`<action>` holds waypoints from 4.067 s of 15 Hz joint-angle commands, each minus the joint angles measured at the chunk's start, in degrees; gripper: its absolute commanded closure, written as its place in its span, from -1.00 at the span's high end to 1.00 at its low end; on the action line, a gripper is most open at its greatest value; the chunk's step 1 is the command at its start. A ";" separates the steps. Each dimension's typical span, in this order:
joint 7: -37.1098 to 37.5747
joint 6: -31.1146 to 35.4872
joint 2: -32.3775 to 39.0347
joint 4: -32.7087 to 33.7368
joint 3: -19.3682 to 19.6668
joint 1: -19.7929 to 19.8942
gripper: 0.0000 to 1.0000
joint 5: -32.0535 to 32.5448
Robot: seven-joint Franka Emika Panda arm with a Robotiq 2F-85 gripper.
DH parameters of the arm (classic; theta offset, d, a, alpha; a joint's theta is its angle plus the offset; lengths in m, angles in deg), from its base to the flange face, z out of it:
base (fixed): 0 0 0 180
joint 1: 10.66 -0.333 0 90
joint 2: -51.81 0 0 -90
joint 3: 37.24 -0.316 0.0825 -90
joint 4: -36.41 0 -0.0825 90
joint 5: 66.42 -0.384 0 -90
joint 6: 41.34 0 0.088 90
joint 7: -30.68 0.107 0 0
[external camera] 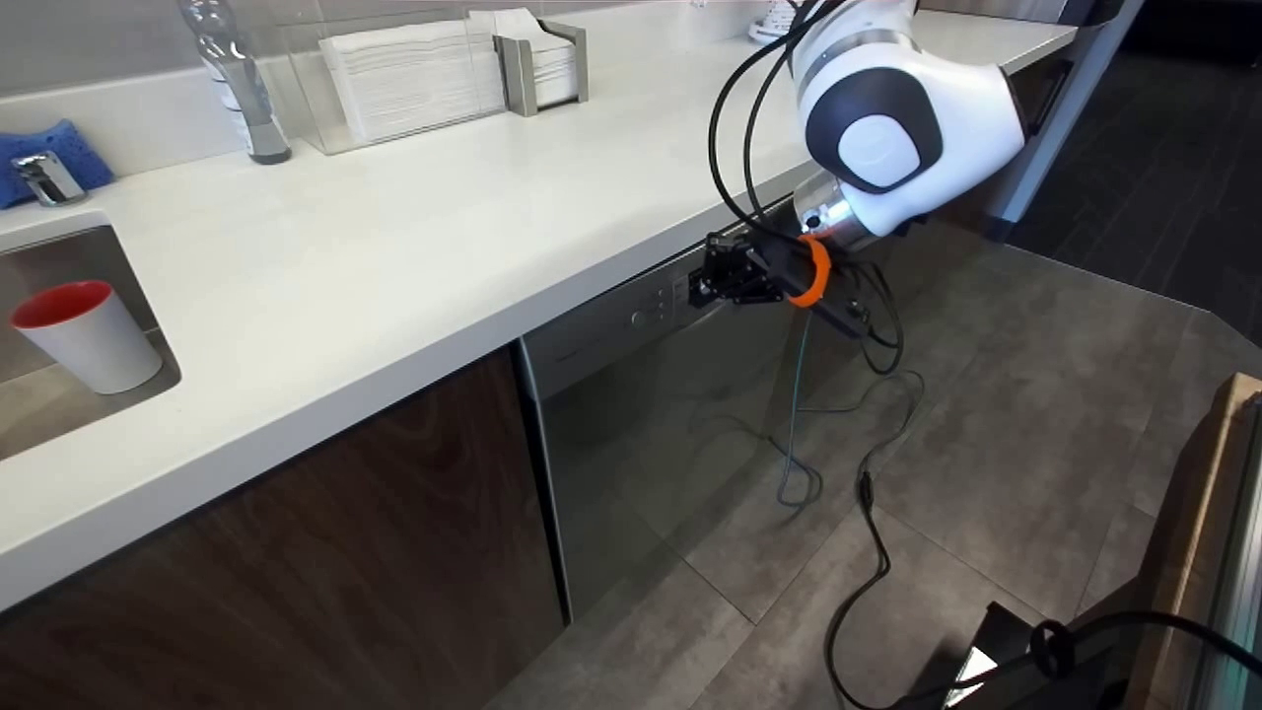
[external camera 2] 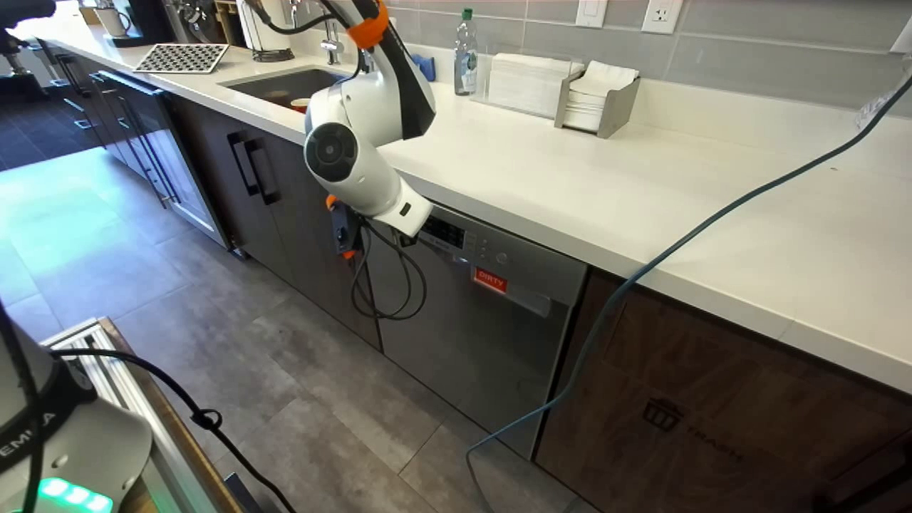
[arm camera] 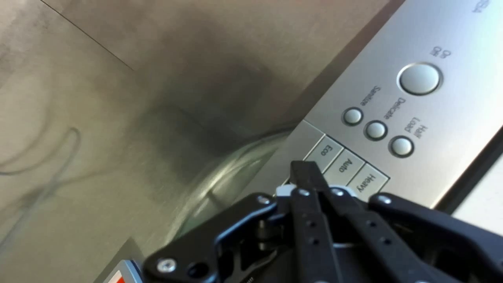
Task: Press a button on the dishwasher
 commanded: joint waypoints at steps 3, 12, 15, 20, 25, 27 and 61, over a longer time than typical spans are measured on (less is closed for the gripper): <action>1.95 0.96 1.44 0.30 -1.72 -1.21 -1.00 1.53; -0.56 0.06 -0.24 -0.60 -0.17 -1.74 -1.00 -0.95; -0.54 -0.32 -0.87 -0.90 0.34 -1.76 -1.00 -0.95; 0.38 -1.71 -1.00 -0.96 0.20 -1.26 -1.00 -0.95; 1.16 -2.81 -0.66 -0.71 0.01 -0.33 -1.00 -0.77; 1.65 -3.42 -0.44 -0.59 -0.04 0.00 -1.00 -0.82; 9.37 -14.91 0.57 -3.27 -0.43 4.81 -1.00 -0.80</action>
